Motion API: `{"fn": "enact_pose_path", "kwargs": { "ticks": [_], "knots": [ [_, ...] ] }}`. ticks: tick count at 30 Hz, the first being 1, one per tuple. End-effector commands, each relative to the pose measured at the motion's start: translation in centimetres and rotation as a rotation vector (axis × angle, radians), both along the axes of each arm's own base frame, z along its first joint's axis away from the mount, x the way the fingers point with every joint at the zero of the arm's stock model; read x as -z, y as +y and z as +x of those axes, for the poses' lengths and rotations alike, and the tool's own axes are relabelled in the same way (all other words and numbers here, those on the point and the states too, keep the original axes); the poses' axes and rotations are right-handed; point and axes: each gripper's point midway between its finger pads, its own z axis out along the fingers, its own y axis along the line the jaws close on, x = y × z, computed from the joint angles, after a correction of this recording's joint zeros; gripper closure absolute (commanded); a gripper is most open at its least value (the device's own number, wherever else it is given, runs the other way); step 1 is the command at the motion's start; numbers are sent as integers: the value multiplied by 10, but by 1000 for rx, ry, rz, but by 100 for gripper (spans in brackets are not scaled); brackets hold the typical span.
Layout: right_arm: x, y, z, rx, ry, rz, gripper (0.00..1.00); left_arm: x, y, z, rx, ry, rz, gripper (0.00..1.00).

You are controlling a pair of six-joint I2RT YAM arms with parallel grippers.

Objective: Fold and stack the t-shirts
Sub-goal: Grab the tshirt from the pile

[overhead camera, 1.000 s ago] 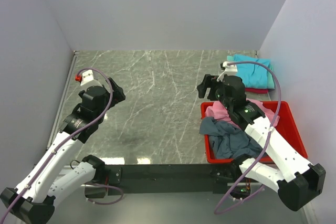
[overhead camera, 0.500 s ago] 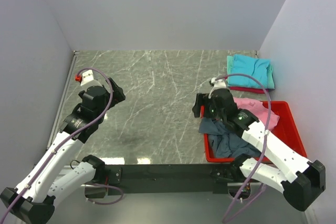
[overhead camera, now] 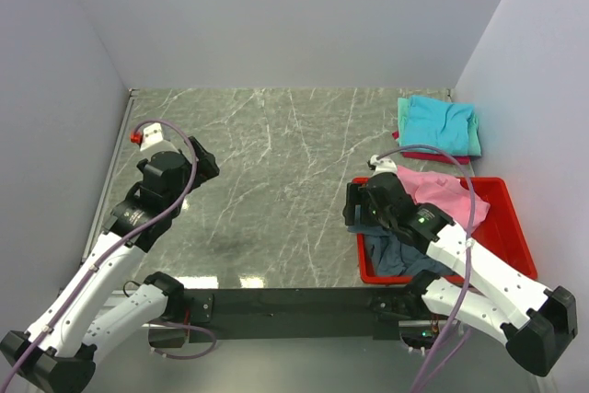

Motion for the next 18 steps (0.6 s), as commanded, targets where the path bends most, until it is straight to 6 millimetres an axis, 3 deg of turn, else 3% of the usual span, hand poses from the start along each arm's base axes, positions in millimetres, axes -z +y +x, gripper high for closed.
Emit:
{"fn": "enact_pose_path", "kwargs": {
  "ticks": [1, 4, 5, 7, 8, 10, 14, 18],
  "knots": [
    [6, -6, 1, 58, 1, -7, 15, -10, 0, 4, -4, -30, -6, 1],
    [17, -8, 3, 87, 28, -34, 15, -11, -5, 7, 18, -43, -14, 1],
    [21, -8, 2, 87, 44, -44, 20, -12, -8, 8, 31, -48, -17, 0],
    [28, -6, 0, 79, 76, -57, 32, -15, -11, 10, 44, -57, -19, 1],
    [30, -6, -1, 77, 86, -61, 43, -15, -11, 10, 47, -53, -18, 1],
    [30, -9, -4, 84, 93, -62, 49, -17, -12, 9, 50, -47, -16, 1],
    [18, -11, -9, 97, 70, -19, 86, -21, -16, 9, 77, -66, -32, 1],
    [-3, -13, -11, 94, 48, -10, 100, -19, -26, 7, 127, -72, -56, 1]
  ]
}}
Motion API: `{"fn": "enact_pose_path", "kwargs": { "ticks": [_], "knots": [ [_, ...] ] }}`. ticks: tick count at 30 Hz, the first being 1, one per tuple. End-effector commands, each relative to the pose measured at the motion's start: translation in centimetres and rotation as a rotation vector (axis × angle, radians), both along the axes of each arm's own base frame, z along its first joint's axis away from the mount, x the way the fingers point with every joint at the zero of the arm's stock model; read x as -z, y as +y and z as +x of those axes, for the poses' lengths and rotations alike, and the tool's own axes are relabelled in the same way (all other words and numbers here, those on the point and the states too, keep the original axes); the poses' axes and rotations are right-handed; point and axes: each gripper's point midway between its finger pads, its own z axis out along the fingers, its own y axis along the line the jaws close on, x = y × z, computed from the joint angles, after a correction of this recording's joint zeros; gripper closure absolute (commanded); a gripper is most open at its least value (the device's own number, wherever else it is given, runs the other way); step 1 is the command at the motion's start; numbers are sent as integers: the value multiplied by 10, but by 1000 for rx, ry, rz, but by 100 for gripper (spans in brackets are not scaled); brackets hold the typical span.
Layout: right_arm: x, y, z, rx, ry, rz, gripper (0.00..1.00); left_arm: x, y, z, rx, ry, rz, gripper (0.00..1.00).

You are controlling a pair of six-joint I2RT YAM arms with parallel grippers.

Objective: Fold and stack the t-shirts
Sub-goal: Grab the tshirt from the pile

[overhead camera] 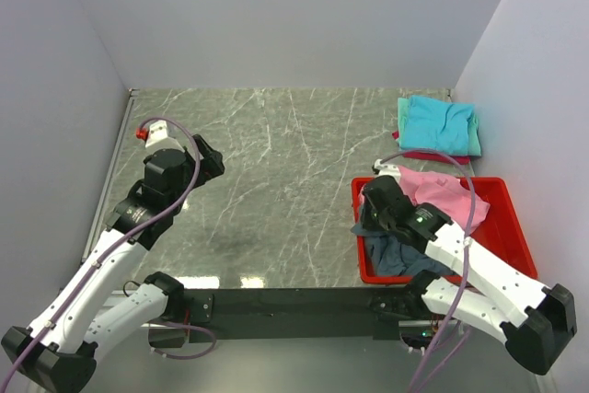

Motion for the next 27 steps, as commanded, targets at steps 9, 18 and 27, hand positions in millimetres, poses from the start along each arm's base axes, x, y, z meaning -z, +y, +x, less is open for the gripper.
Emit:
{"fn": "enact_pose_path", "kwargs": {
  "ticks": [9, 18, 27],
  "knots": [
    [-105, 5, 23, -34, -130, -23, 100, -12, -5, 2, 39, -35, 6, 1],
    [-273, 19, 61, -64, -403, 33, 100, -20, -19, 17, 98, -45, 30, 1],
    [-416, 48, 74, -160, -636, 191, 100, -43, -56, 38, 269, 4, 63, 0]
  ]
}}
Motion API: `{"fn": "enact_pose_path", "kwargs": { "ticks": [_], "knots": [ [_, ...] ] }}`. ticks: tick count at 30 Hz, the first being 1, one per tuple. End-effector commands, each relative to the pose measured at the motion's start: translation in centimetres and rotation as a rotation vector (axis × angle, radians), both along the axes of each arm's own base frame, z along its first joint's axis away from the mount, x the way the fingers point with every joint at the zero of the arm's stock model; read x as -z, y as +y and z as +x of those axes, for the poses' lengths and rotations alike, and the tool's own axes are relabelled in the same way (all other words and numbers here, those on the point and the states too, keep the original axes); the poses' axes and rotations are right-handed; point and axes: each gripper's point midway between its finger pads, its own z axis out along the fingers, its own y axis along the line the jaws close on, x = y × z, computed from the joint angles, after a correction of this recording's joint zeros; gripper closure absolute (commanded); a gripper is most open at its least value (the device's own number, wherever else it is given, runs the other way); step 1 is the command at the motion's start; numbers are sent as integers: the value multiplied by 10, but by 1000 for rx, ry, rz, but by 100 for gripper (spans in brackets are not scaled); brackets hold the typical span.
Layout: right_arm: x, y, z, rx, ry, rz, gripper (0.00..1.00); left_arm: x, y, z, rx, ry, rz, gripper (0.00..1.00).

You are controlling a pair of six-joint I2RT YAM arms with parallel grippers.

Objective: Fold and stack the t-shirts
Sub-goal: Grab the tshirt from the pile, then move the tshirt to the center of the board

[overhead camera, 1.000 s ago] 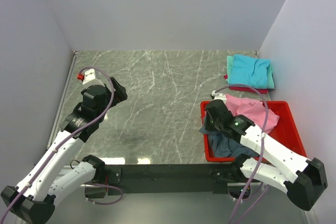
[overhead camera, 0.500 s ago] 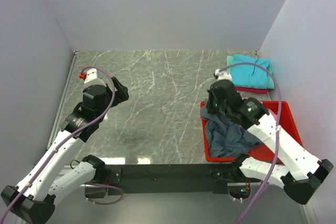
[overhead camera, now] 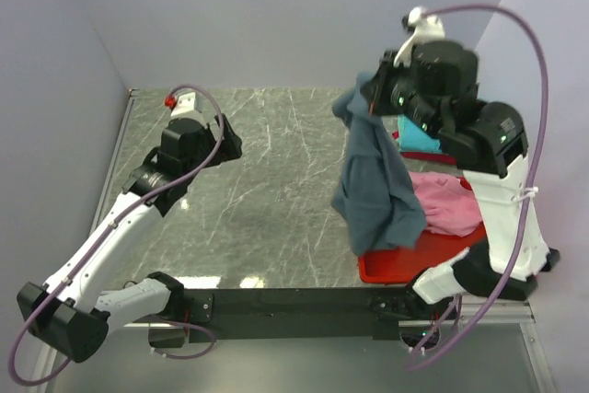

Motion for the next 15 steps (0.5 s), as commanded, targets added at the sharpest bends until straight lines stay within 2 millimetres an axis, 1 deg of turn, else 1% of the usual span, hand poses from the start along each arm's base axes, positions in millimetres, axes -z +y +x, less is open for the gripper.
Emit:
{"fn": "enact_pose_path", "kwargs": {
  "ticks": [1, 2, 3, 4, 5, 6, 7, 8, 9, 10, 11, 12, 13, 14, 15],
  "knots": [
    [-64, 11, -4, -93, -153, 61, 100, -40, -18, 3, 101, -49, -29, 1],
    [-72, 25, -3, -152, -176, 82, 100, -47, -20, 3, 113, -55, -39, 1],
    [-78, 32, -3, -188, -202, 92, 100, -52, -22, 1, 123, -55, -43, 1],
    [-110, 38, -16, -260, -310, 172, 100, -67, -25, 0, 140, -80, -61, 0],
    [-117, 39, -15, -260, -347, 195, 100, -75, -27, -1, 153, -96, -71, 0],
    [-103, 57, -12, -328, -329, 199, 100, -82, -28, -2, 168, -109, -70, 1],
    [-129, 64, -17, -376, -423, 262, 100, -96, -32, -5, 201, -130, -81, 1],
    [-138, 67, -25, -419, -461, 286, 100, -101, -33, -7, 214, -140, -77, 1],
    [-142, 80, -34, -506, -478, 308, 100, -108, -33, -8, 219, -149, -77, 1],
    [-150, 92, -34, -559, -509, 336, 100, -118, -30, -12, 218, -159, -72, 1],
    [-155, 101, -38, -613, -513, 363, 100, -122, -26, -14, 202, -165, -68, 1],
    [-165, 112, -57, -736, -534, 394, 100, -126, -23, -16, 192, -170, -68, 1],
    [-169, 120, -63, -797, -535, 421, 100, -132, -20, -19, 183, -180, -72, 1],
    [-175, 134, -64, -864, -524, 487, 100, -135, -14, -24, 161, -187, -73, 1],
    [-180, 141, -70, -922, -519, 525, 100, -137, -11, -27, 148, -189, -85, 1]
  ]
}}
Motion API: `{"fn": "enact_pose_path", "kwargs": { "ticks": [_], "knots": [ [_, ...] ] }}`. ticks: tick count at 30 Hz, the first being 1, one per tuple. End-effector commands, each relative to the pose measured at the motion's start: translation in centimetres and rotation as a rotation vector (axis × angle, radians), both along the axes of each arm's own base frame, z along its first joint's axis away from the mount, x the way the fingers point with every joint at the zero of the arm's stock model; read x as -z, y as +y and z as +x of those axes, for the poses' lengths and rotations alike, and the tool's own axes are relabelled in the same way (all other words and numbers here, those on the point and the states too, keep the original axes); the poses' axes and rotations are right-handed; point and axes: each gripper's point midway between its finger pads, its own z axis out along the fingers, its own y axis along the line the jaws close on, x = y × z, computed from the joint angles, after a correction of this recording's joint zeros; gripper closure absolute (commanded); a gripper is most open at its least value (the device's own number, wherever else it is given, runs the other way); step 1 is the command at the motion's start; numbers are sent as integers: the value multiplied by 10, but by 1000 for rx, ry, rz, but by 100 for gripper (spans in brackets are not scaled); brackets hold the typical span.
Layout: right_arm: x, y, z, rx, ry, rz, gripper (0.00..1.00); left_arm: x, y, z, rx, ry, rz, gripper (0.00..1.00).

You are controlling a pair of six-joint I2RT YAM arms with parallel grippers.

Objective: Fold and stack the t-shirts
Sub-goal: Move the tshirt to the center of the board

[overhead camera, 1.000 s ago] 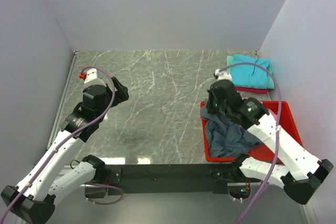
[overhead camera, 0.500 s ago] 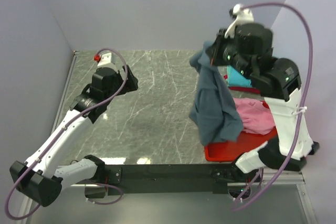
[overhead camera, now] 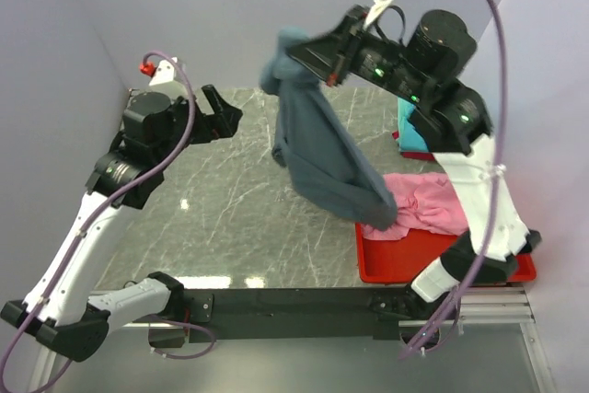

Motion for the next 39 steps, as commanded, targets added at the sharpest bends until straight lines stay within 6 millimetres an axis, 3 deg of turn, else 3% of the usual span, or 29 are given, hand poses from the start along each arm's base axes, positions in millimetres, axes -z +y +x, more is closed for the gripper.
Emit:
{"fn": "enact_pose_path", "kwargs": {
  "ticks": [1, 6, 11, 13, 15, 17, 18, 19, 21, 22, 23, 25, 26, 27, 28, 29, 31, 32, 36, 39],
  "knots": [
    [-74, 35, -55, -408, -219, 224, 100, -19, 17, -21, -35, -29, -12, 1],
    [-48, 77, -44, -597, -46, 261, 100, -14, 50, -32, -214, -17, -85, 1],
    [16, 121, -10, -564, 86, 148, 100, -20, 86, -56, -374, -51, -175, 1],
    [64, 134, 12, -496, 188, 77, 99, -14, 91, -60, -389, -41, -162, 1],
    [110, 137, 49, -327, 234, -15, 85, -1, 92, -60, -396, 0, -128, 1],
    [196, 129, 86, -126, 393, -240, 26, 26, 83, -49, -384, 87, -68, 1],
    [190, 123, 97, -64, 347, -249, 26, 27, 80, -49, -373, 93, -70, 1],
    [226, 113, 102, -15, 401, -368, 13, 45, 75, -40, -370, 148, -34, 1],
    [258, 90, 113, 108, 422, -495, 12, 69, 62, -32, -345, 228, -20, 1],
    [265, 77, 109, 131, 417, -549, 11, 90, 55, -24, -344, 293, 6, 1],
    [298, 67, 103, 146, 465, -619, 10, 108, 50, -22, -338, 348, 13, 1],
    [302, 51, 95, 178, 455, -623, 9, 143, 44, -14, -351, 450, 65, 1],
    [337, 42, 83, 167, 512, -682, 9, 154, 44, -11, -365, 483, 80, 1],
    [336, 39, 75, 156, 509, -664, 10, 167, 44, -11, -370, 518, 104, 1],
    [347, 38, 66, 129, 542, -667, 10, 182, 43, -8, -378, 562, 134, 1],
    [376, 32, 54, 116, 598, -704, 10, 192, 43, -9, -380, 588, 145, 1],
    [393, 29, 43, 96, 650, -704, 12, 207, 41, -8, -373, 627, 157, 1],
    [412, 24, 34, 83, 689, -732, 12, 213, 40, -8, -364, 640, 150, 1],
    [446, 22, 20, 51, 769, -775, 16, 255, 35, -22, -332, 757, 84, 1],
    [468, 28, 15, 18, 808, -780, 16, 267, 35, -36, -335, 810, 45, 1]
  ]
}}
